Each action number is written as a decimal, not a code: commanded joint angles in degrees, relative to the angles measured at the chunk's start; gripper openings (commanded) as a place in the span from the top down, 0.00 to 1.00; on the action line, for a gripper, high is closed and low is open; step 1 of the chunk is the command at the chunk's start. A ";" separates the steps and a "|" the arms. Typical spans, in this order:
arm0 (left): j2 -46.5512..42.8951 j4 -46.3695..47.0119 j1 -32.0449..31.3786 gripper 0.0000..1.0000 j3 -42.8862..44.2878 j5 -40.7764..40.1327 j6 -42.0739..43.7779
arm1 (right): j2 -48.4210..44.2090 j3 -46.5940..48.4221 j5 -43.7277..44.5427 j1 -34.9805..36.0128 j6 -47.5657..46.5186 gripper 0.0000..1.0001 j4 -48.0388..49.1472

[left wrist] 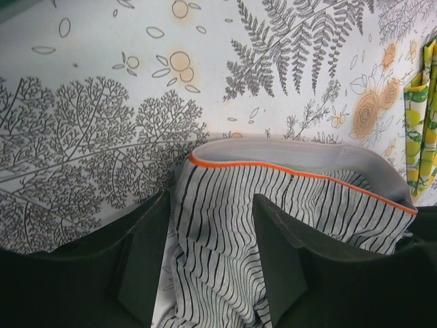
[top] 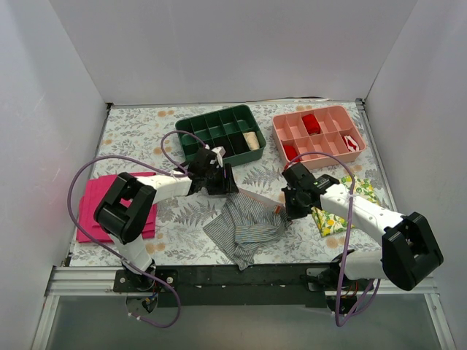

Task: Roll the underwear
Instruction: Flatten out the underwear at the center of the board.

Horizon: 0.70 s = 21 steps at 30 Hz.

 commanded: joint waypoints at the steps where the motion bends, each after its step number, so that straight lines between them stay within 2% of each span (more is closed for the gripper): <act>1: -4.91 1.47 -0.03 0.49 -1.55 0.49 0.52 | -1.66 -0.12 -1.32 -0.39 -0.97 0.99 1.79; 5: -4.39 2.26 -0.03 0.51 -1.64 0.67 0.43 | -1.49 -0.12 -2.03 -0.48 -1.15 0.99 1.96; 8: -3.42 2.52 -0.03 0.69 -0.68 1.46 0.34 | -1.83 0.23 -2.90 -0.48 -1.32 0.99 1.70; 9: -2.81 2.52 -0.03 0.81 -0.24 1.63 0.34 | -2.10 0.49 -2.91 -0.48 -1.32 0.99 1.61; 12: -2.54 2.44 -0.03 0.91 0.56 2.25 0.34 | -3.85 0.93 -3.78 -0.57 -1.41 0.99 1.17; 13: -2.80 2.43 -0.03 1.00 0.64 2.25 0.25 | -4.38 1.20 -4.22 -0.48 -1.32 0.99 1.08; 18: -7.36 0.42 -0.03 1.00 -0.14 0.59 -0.62 | -8.60 4.27 -4.31 -0.48 -1.14 0.99 -2.51; 21: -13.07 -2.31 -0.03 1.00 -0.14 -0.21 -1.15 | -11.41 8.04 -3.00 -0.48 -1.76 0.99 -5.23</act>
